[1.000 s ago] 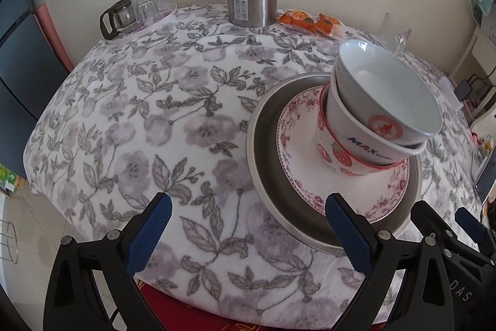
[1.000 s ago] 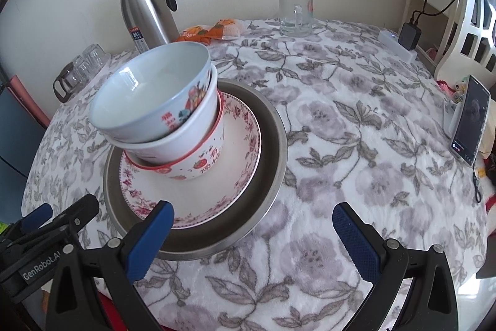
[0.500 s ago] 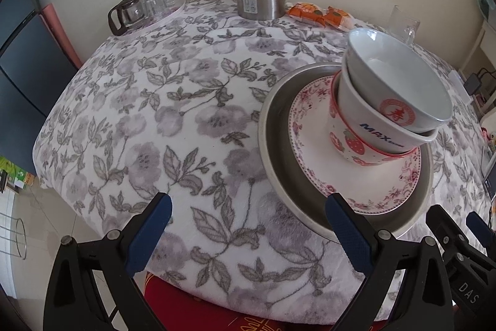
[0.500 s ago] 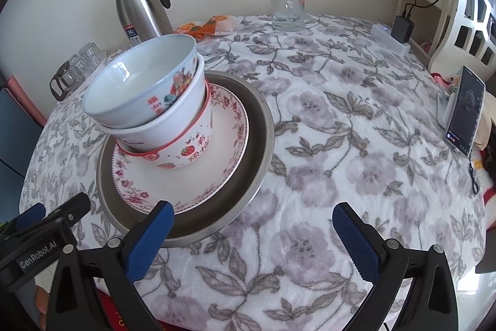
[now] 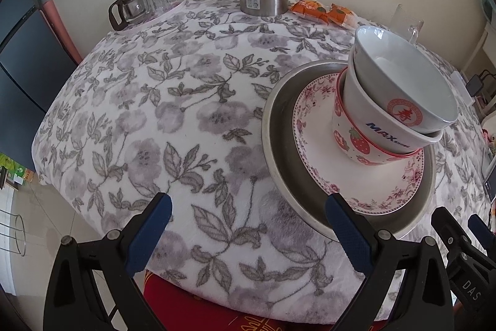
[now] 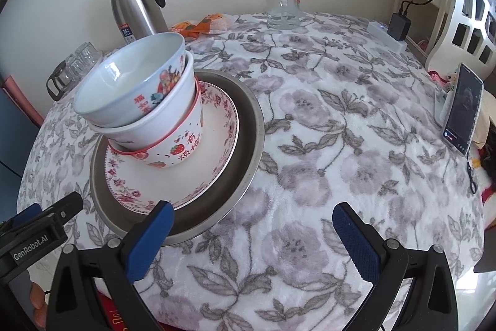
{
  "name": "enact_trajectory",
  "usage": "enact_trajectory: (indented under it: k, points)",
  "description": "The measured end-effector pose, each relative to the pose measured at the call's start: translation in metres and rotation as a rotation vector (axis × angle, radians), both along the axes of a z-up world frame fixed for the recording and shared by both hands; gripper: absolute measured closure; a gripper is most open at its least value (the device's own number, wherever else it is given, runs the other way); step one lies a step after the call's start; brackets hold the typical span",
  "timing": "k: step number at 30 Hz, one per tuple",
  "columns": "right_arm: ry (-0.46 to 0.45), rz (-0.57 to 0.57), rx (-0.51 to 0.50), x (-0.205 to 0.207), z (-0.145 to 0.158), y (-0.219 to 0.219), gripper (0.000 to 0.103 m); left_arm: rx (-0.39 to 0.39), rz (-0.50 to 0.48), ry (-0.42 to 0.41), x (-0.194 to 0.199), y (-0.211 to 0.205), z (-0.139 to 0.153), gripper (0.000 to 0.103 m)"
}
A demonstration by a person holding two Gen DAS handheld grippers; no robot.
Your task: Organize plates and bowls
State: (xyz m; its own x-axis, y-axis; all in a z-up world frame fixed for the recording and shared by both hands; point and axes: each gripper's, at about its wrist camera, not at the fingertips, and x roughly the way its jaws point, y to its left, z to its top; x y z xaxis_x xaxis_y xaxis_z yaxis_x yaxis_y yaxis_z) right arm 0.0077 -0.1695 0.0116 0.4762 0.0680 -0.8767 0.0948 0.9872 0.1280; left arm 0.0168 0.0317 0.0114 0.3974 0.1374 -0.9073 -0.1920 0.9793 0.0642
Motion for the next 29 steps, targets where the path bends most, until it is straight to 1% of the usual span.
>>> enact_trajectory:
  k: [25, 29]
  points:
    - [-0.013, 0.027, -0.018, 0.0004, 0.0032, 0.0039, 0.0, -0.019, -0.015, -0.012, -0.0024, -0.0029, 0.0019, 0.004]
    - [-0.014, 0.029, -0.019, -0.0002, 0.0036, 0.0045, 0.0, -0.014, -0.021, -0.027, -0.004, -0.004, 0.0048, 0.004]
